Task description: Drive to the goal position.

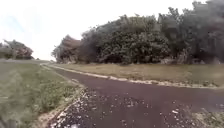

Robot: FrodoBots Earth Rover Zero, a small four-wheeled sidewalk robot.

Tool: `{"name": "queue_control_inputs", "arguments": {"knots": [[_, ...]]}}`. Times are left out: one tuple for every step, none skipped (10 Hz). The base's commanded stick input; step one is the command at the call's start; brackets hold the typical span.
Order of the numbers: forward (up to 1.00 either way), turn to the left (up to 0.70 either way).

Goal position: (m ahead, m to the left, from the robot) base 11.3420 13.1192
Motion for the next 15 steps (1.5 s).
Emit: {"name": "queue_control_inputs", "arguments": {"knots": [[1.00, 0.00], [1.00, 0.00], [1.00, 0.00], [1.00, 0.00], [1.00, 0.00], [1.00, 0.00], [1.00, 0.00], [1.00, 0.00], [1.00, 0.15], [1.00, 0.18], [1.00, 0.21], [1.00, 0.21], [1.00, 0.21], [1.00, 0.21], [1.00, 0.21]]}}
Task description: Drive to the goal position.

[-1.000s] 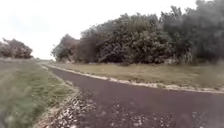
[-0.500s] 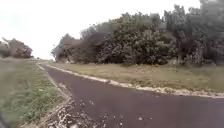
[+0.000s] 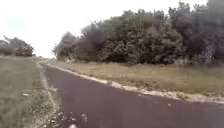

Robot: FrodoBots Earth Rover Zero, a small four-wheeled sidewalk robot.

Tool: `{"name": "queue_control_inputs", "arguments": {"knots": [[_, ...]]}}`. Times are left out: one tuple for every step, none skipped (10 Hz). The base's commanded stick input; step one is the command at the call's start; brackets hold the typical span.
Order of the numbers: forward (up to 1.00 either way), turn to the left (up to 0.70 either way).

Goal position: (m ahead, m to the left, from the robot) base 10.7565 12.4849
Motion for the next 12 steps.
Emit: {"name": "queue_control_inputs", "arguments": {"knots": [[1.00, 0.26], [1.00, 0.26], [1.00, 0.28], [1.00, 0.28], [1.00, 0.28], [1.00, 0.28], [1.00, 0.28], [1.00, 0.28], [1.00, 0.28], [1.00, 0.28], [1.00, 0.27], [1.00, 0.26]]}}
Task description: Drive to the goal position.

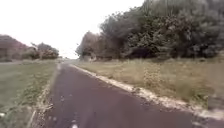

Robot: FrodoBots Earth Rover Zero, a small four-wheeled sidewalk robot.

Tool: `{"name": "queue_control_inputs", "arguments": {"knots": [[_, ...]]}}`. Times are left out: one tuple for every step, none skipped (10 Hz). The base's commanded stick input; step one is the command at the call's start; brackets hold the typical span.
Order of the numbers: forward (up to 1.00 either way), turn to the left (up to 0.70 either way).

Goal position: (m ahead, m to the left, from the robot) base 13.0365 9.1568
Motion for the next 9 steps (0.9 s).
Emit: {"name": "queue_control_inputs", "arguments": {"knots": [[1.00, 0.25], [1.00, 0.25], [1.00, 0.25], [1.00, 0.25], [1.00, 0.25], [1.00, 0.25], [1.00, 0.25], [1.00, 0.25], [1.00, 0.25]]}}
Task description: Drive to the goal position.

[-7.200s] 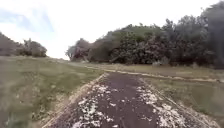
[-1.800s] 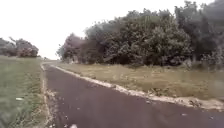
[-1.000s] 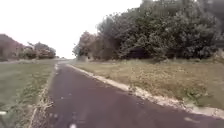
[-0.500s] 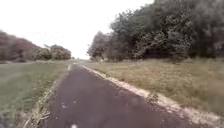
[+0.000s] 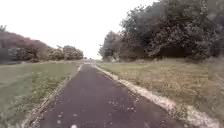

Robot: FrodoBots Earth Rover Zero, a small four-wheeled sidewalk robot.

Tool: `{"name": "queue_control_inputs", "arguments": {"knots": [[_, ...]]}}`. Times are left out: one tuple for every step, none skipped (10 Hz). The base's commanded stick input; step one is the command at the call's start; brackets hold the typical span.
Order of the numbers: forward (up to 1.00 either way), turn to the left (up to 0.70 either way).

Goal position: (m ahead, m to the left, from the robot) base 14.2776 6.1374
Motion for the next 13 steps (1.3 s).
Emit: {"name": "queue_control_inputs", "arguments": {"knots": [[1.00, 0.00], [1.00, 0.00], [1.00, 0.00], [1.00, 0.00], [1.00, 0.00], [1.00, 0.00], [1.00, 0.00], [1.00, 0.00], [1.00, 0.00], [1.00, 0.24], [1.00, 0.25], [1.00, 0.20], [1.00, 0.13]]}}
